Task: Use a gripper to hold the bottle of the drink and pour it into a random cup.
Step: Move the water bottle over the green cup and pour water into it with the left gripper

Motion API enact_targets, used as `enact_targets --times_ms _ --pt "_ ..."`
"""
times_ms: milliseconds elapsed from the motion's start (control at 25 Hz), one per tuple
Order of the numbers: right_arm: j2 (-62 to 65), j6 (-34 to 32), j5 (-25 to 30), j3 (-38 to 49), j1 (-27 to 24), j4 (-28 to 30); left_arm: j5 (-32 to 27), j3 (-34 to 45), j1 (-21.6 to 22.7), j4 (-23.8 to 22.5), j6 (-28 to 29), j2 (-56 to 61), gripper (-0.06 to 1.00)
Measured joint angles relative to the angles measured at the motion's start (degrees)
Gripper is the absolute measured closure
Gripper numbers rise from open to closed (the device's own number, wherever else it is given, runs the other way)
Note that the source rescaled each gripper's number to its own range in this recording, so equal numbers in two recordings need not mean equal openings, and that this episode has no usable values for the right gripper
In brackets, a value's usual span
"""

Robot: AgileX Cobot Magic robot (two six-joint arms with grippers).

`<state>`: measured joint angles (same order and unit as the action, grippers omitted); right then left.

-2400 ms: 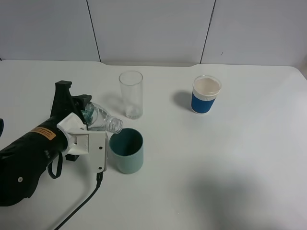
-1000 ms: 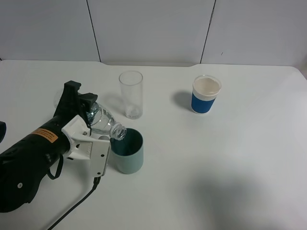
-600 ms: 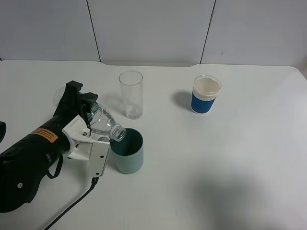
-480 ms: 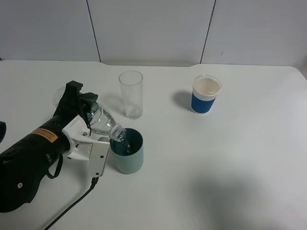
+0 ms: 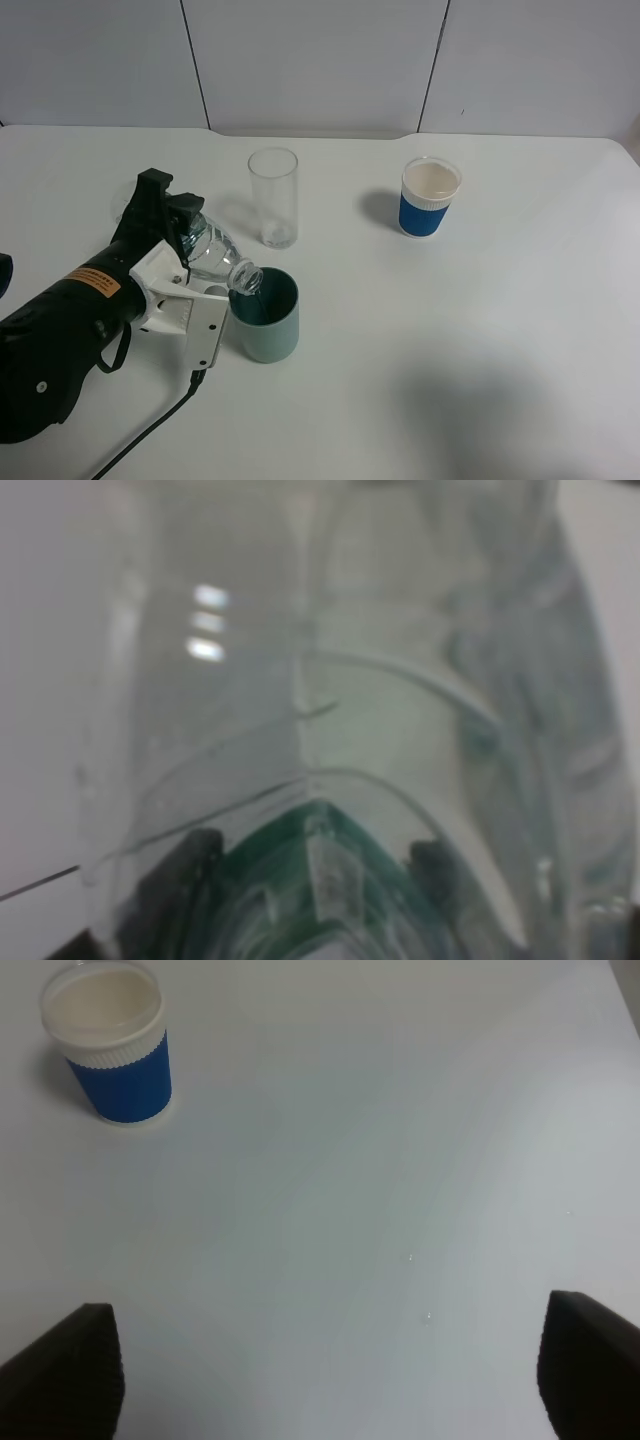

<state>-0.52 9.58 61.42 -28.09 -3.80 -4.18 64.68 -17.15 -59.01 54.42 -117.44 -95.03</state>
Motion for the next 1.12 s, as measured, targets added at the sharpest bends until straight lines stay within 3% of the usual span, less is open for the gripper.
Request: enact_targets --times_ms 1120 --pt "0.0 0.0 0.0 0.0 0.0 0.0 0.2 0.0 0.0 0.0 -3.3 0.0 0.93"
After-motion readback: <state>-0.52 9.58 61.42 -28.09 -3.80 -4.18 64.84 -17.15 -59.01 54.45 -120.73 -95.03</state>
